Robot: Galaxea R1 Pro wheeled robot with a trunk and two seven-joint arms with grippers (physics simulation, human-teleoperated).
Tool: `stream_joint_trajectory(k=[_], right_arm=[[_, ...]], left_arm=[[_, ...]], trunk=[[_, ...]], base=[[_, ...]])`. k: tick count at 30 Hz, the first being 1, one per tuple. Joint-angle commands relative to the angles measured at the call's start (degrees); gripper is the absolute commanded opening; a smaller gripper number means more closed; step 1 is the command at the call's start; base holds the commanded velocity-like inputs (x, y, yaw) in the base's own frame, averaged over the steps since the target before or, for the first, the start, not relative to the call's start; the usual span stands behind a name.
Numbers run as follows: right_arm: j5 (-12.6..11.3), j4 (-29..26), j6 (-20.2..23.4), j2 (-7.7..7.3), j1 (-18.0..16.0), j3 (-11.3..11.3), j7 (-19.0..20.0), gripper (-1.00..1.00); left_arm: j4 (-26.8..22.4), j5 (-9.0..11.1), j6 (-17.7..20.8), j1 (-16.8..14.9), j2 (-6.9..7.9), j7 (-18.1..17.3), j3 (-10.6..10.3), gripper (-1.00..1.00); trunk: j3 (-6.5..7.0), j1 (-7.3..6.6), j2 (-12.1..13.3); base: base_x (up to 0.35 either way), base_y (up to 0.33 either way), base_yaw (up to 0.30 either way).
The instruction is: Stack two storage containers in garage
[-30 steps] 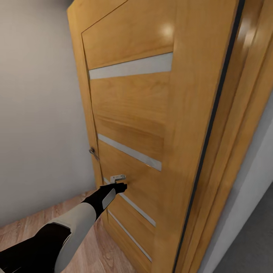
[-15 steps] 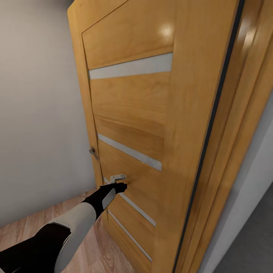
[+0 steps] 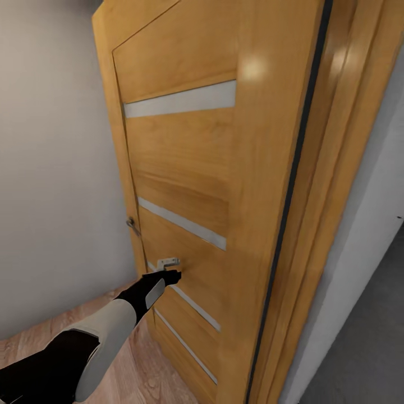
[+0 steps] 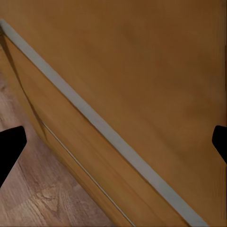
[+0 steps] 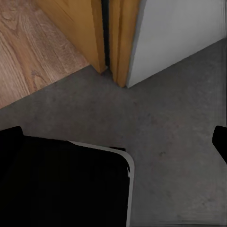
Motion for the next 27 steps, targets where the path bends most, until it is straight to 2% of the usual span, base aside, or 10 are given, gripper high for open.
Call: stream_joint_trajectory(k=[1,14,21,27], right_arm=[[0.0,0.1,-0.2,-0.01,0.0,0.1,0.1,1.00],[0.0,0.1,-0.2,-0.01,0.0,0.1,0.1,1.00],[0.0,0.1,-0.2,-0.01,0.0,0.1,0.1,1.00],[0.0,0.1,-0.2,-0.01,0.0,0.1,0.1,1.00]], left_arm=[[-0.1,1.8,0.2,0.0,-2.02,0.0,-0.6,1.00],[-0.1,1.8,0.2,0.0,-2.02,0.0,-0.6,1.00],[-0.1,1.8,0.2,0.0,-2.02,0.0,-0.7,1.00],[-0.1,1.9,0.2,0.0,-2.02,0.0,-0.7,1.00]], trunk=[[-0.01,0.03,0.0],[-0.01,0.03,0.0],[-0.01,0.03,0.0],[-0.01,0.03,0.0]], base=[[0.000,0.000,-0.210],[0.000,0.000,-0.032],[0.000,0.000,-0.182],[0.000,0.000,-0.033]])
